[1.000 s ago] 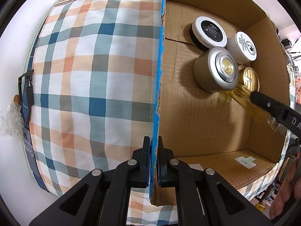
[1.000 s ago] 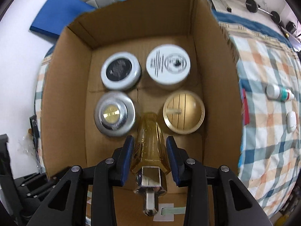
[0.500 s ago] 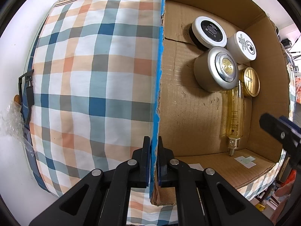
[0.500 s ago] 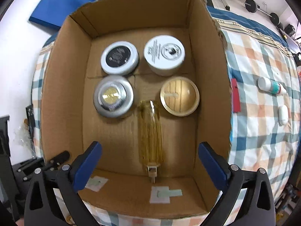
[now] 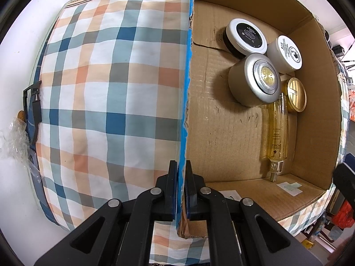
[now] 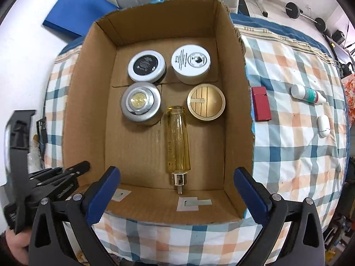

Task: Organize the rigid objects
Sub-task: 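Move the right tool to the white-and-teal spray bottle and grasp it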

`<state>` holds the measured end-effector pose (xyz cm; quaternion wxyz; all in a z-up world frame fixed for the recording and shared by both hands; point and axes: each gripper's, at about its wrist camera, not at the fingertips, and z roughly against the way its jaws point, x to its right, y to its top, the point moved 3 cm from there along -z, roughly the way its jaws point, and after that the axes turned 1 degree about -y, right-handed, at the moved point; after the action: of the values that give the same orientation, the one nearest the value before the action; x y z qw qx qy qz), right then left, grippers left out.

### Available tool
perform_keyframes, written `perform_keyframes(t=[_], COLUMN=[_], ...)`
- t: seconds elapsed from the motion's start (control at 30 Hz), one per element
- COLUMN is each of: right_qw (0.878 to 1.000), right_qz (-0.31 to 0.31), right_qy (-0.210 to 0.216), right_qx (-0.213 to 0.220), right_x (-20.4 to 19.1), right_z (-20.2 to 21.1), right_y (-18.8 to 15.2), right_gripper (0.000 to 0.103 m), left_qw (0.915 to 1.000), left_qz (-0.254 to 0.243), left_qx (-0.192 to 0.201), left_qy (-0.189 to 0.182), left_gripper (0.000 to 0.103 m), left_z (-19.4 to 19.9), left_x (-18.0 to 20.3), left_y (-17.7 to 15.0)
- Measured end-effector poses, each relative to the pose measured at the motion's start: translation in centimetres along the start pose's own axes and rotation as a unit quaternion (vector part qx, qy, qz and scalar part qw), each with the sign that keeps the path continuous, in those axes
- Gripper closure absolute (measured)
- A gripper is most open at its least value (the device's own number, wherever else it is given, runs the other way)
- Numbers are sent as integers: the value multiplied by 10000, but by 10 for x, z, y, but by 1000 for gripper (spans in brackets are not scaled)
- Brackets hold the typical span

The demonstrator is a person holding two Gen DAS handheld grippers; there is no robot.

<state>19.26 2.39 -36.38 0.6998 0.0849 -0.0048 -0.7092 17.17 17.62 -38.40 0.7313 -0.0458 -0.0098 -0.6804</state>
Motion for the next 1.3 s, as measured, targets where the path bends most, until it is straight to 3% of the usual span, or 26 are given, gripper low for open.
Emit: perform_keyframes(t=[0.3, 0.47, 0.6, 0.7, 0.77, 0.9, 1.03, 1.17, 1.3], right_qw=[9992, 9922, 9718, 9598, 9453, 9130, 8932, 8826, 8903], right_qz=[-152, -998, -2025, -2614, -3138, -3991, -4431, -4648, -4516], right_qy=[75, 333, 496, 480, 446, 469, 413, 254, 20], right_qx=[370, 669, 1099, 905, 776, 712, 652, 656, 586], right_x=[12, 76, 155, 208, 242, 285, 307, 319, 322], right_z=[40, 56, 46, 18, -2, -33, -66, -88, -105], right_y=[1, 20, 38, 52, 59, 66, 76, 87, 100], right_gripper=[0, 0, 0, 4, 12, 12, 23, 44, 47], left_qw=[10000, 10000, 10000, 10000, 10000, 9999, 9998, 9997, 9996], left_qz=[3, 2, 17, 32, 49, 112, 202, 232, 232], left_qx=[1, 2, 6, -2, -6, -34, -67, -96, -115], left_qy=[17, 19, 20, 30, 17, 2, -43, -56, -66], left_gripper=[100, 99, 99, 99, 99, 99, 99, 99, 99], left_z=[1, 0, 0, 0, 0, -2, -4, -6, -6], left_x=[2, 1, 0, -1, -1, -5, -9, -13, -16], left_y=[-1, -2, -3, -3, -2, -2, -2, -1, 0])
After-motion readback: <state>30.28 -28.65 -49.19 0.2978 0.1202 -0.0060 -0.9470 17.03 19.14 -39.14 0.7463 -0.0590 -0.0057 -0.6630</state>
